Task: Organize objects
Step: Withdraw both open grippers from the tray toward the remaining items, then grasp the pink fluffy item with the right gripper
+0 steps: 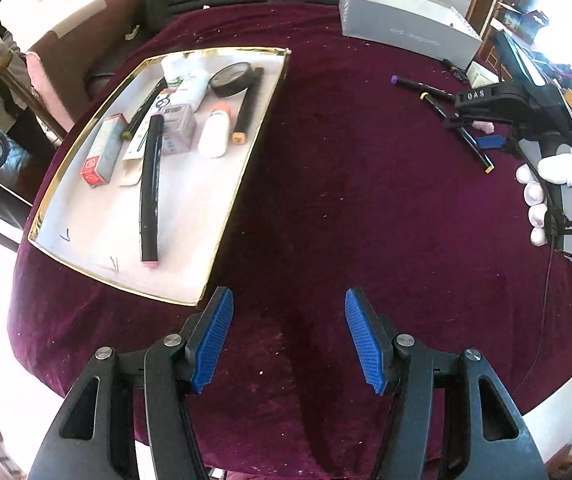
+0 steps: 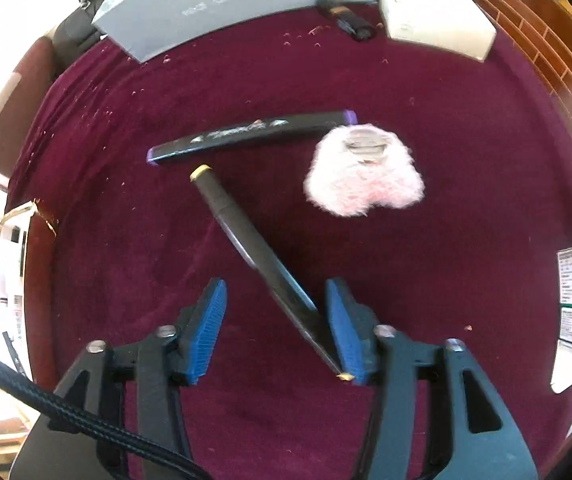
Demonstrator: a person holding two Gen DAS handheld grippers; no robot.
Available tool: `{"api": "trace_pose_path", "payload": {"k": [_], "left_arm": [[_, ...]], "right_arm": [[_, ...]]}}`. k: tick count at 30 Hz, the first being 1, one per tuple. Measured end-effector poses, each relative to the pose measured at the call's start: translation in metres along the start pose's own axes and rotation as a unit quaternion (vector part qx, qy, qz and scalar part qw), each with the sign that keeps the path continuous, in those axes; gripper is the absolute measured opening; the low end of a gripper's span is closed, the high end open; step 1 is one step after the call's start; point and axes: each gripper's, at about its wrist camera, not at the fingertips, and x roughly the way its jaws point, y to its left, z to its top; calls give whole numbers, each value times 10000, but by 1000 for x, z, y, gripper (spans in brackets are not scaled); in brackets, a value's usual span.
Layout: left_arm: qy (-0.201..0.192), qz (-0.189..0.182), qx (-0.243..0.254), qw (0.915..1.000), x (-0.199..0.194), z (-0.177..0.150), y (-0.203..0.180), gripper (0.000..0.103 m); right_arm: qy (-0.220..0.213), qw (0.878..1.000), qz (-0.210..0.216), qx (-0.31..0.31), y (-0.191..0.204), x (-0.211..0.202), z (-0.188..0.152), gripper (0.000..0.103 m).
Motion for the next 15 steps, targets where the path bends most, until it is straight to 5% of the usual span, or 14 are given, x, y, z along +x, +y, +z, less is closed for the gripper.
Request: {"api": "trace_pose_path", "payload": {"k": [9,15], "left_arm": [[116,-71,101,9999,7,3,-6,53],[200,-212,123,9995,12,4,-8,53]], "right_arm": [[563,9896,942,-931,60,-2,-35,59],[302,9902,1179,-684,33,-32,-34,59]]}}
